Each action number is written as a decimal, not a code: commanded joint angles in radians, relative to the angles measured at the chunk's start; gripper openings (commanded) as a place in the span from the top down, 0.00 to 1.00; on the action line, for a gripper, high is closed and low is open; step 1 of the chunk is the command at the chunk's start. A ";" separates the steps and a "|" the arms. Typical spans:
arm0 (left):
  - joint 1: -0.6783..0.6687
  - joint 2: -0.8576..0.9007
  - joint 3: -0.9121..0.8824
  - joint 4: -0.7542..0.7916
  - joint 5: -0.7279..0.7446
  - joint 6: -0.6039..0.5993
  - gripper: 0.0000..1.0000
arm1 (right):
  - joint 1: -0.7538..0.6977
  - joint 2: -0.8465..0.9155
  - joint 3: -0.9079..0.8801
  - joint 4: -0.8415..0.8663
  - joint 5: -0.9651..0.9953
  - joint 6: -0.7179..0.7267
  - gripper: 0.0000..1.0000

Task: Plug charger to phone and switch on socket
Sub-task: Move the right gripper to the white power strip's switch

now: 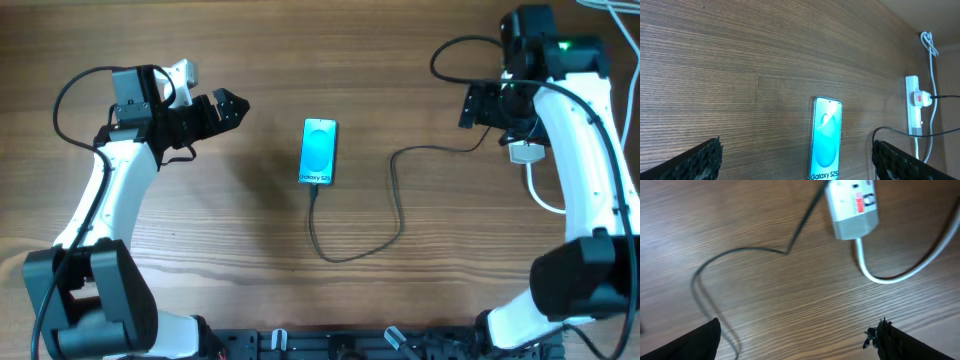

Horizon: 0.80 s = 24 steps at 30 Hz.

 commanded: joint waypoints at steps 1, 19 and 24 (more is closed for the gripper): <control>-0.002 -0.006 -0.001 0.003 0.000 0.009 0.00 | -0.054 0.025 -0.022 0.001 0.072 0.066 0.00; -0.002 -0.006 -0.001 0.003 0.000 0.009 0.00 | -0.249 0.027 -0.386 0.475 0.071 0.210 0.00; -0.002 -0.006 -0.001 0.003 0.000 0.009 0.00 | -0.310 0.027 -0.386 0.612 0.071 0.260 0.00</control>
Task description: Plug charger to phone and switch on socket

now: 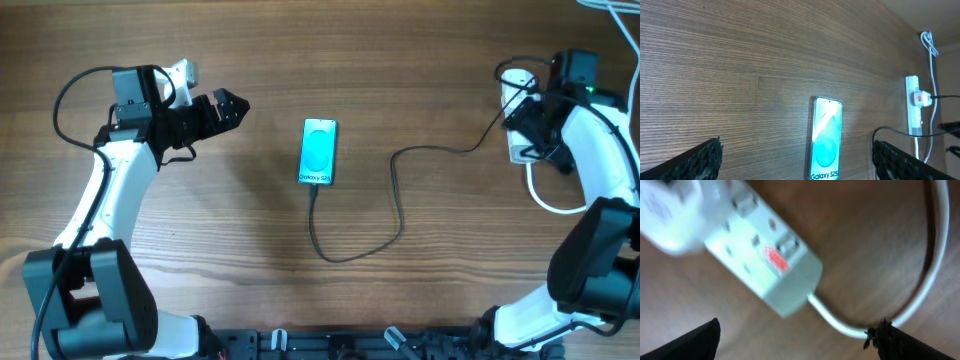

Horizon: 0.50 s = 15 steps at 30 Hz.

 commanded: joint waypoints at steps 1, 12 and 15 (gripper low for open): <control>-0.002 -0.006 -0.001 0.003 0.000 0.009 0.00 | -0.063 0.010 0.001 0.082 0.019 0.079 0.01; -0.002 -0.006 -0.001 0.003 0.000 0.009 0.00 | -0.144 0.031 -0.002 0.178 -0.029 0.096 0.00; -0.002 -0.006 -0.001 0.003 0.000 0.009 0.00 | -0.144 0.032 -0.002 0.201 -0.027 0.076 0.00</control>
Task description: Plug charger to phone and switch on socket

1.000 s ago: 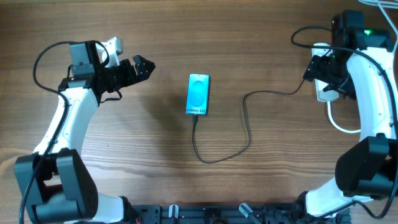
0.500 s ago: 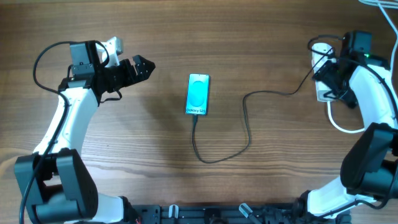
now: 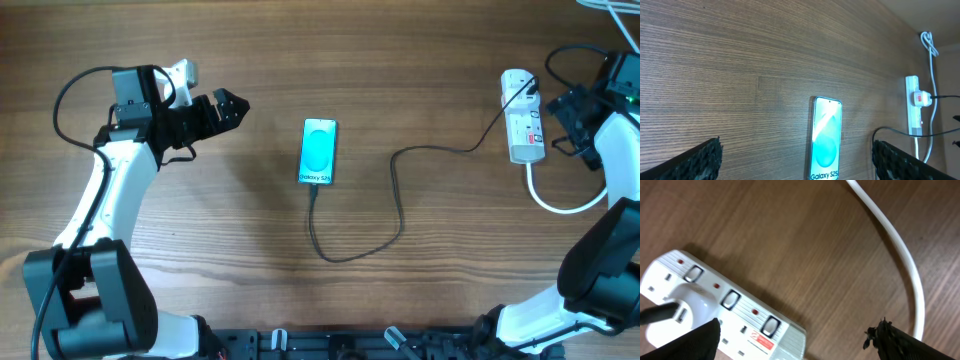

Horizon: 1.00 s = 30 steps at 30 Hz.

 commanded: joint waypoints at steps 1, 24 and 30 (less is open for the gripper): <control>-0.002 -0.006 -0.001 0.002 0.000 0.009 0.00 | 0.002 0.033 -0.002 0.023 -0.016 0.001 0.00; -0.002 -0.006 -0.001 0.002 0.000 0.009 0.00 | 0.003 0.241 -0.002 0.156 -0.114 -0.003 0.00; -0.002 -0.006 -0.001 0.002 0.000 0.009 0.00 | 0.003 0.243 -0.002 0.232 -0.104 -0.035 0.00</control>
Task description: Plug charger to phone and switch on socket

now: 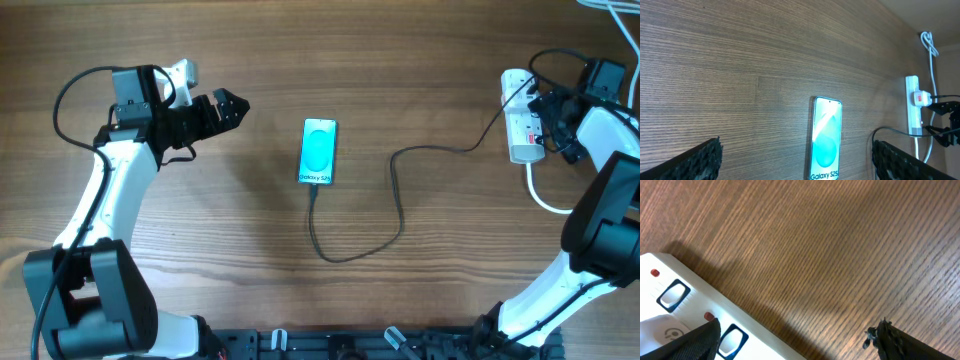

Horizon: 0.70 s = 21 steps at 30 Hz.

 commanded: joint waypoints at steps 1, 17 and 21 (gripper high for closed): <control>-0.002 -0.006 -0.001 0.003 0.000 0.009 0.00 | 0.003 0.024 -0.002 0.008 -0.004 -0.022 0.00; -0.002 -0.006 -0.001 0.003 0.000 0.009 0.00 | 0.005 0.102 -0.002 -0.006 -0.097 -0.022 0.00; -0.002 -0.006 -0.001 0.003 0.000 0.009 0.00 | 0.005 0.102 -0.002 -0.035 -0.138 -0.022 0.00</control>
